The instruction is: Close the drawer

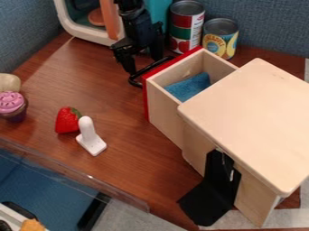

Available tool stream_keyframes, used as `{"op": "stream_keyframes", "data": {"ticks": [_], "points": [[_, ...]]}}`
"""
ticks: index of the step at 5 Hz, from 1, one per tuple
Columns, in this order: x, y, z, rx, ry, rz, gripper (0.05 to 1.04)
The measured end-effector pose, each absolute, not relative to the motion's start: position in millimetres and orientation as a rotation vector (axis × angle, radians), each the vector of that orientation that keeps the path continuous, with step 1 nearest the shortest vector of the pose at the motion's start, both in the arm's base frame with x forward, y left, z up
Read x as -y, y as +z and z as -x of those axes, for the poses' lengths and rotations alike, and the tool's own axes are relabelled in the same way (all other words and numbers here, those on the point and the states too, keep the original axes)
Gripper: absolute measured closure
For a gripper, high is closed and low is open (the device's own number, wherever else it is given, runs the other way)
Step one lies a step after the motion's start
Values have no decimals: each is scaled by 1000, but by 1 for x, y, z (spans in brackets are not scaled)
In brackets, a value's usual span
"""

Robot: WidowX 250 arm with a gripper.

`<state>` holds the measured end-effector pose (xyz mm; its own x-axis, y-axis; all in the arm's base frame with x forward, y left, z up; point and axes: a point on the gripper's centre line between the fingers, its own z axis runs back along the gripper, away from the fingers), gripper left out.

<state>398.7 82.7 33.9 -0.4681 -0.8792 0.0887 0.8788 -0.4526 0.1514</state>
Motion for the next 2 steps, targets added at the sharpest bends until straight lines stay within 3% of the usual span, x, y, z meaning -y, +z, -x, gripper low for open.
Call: {"op": "stream_keyframes", "data": {"ticks": [1,2], "points": [[-74,28,-395,188,-2043,14,83],[-61,12,-377,167,-2057,96,84]]}}
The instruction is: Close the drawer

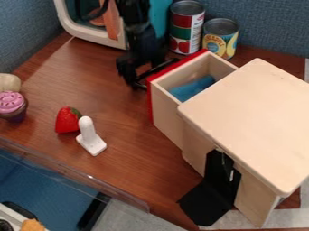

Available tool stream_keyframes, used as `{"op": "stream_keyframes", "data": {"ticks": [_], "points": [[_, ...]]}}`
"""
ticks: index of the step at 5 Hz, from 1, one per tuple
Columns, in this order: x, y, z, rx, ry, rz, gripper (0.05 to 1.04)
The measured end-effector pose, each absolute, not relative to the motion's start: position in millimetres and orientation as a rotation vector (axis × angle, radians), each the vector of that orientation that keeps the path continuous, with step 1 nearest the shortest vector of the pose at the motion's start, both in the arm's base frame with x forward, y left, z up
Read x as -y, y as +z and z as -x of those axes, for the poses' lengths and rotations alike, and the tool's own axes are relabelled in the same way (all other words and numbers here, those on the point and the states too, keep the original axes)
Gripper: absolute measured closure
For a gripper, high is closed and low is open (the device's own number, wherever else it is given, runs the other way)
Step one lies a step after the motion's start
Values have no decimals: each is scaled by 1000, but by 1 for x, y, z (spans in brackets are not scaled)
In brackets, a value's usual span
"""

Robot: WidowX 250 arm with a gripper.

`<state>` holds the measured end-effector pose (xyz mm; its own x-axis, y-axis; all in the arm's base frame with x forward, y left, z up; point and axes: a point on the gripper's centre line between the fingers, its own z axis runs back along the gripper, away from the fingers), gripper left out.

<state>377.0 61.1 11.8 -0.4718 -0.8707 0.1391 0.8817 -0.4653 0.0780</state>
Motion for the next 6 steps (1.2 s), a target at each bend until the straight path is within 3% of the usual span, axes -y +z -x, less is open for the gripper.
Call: {"op": "stream_keyframes", "data": {"ticks": [5,6], "points": [[6,8,-331,140,-2128,242,84],[13,8,-322,129,-2139,237,84]]}}
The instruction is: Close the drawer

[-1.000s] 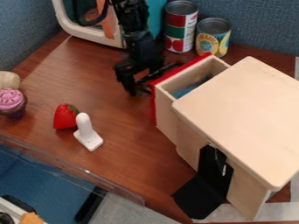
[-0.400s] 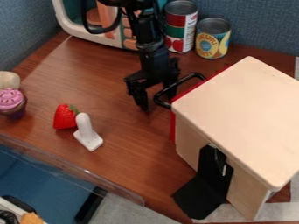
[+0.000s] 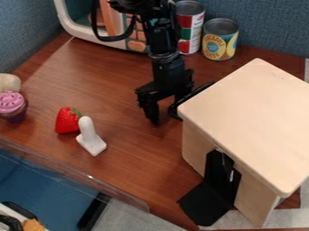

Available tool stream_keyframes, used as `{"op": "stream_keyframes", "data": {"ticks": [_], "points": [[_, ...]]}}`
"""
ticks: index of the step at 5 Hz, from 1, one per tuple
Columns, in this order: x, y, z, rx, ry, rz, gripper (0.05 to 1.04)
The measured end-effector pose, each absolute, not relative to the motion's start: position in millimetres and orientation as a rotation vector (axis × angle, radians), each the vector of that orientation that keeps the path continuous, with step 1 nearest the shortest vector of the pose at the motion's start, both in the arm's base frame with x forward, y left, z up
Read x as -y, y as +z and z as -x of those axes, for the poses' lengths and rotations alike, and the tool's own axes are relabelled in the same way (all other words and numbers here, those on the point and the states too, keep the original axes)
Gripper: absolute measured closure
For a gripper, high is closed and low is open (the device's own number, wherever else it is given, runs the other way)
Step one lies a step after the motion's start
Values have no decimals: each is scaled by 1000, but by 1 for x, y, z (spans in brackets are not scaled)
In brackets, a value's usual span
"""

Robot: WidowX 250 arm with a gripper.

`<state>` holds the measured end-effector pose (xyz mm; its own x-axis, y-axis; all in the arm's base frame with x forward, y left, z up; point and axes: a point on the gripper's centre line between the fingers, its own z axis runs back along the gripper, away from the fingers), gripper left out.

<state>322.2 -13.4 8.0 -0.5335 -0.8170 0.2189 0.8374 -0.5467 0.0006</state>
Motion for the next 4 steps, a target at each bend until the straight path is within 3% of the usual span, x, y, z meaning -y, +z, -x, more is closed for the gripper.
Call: {"op": "stream_keyframes", "data": {"ticks": [2,4], "points": [[8,9,-316,64,-1963,149,84],[-54,53,-320,65,-1468,30,85]]}}
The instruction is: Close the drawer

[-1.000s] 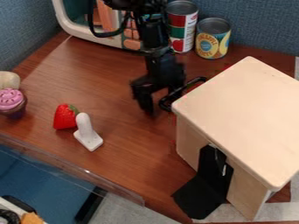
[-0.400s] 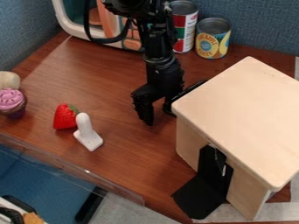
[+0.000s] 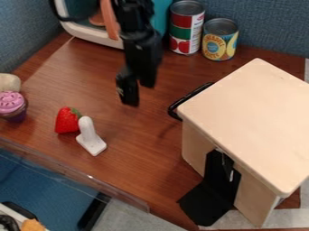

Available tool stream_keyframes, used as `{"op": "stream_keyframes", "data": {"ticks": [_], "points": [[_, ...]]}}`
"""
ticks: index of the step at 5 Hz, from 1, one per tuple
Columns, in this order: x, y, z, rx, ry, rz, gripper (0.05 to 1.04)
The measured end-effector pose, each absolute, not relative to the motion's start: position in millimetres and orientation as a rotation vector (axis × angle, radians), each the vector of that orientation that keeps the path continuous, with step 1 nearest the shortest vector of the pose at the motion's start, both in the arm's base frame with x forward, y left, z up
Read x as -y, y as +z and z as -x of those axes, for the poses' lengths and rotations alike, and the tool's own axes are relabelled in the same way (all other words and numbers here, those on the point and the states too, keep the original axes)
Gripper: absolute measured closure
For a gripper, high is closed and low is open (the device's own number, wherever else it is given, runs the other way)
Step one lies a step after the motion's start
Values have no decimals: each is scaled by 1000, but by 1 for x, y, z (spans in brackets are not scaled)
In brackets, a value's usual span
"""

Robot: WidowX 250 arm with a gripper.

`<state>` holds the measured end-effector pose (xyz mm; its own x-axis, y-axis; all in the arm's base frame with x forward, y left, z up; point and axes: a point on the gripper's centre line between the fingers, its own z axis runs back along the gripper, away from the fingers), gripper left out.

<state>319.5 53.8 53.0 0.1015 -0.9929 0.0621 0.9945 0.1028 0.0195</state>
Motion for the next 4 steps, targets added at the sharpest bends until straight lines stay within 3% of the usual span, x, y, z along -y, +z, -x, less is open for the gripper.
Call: {"op": "stream_keyframes", "data": {"ticks": [2,3,4], "points": [[-108,100,-316,103,-974,-129,85],[-143,115,-309,47,-764,-134,85],[-162,116,-303,-30,-686,-31,85]]}}
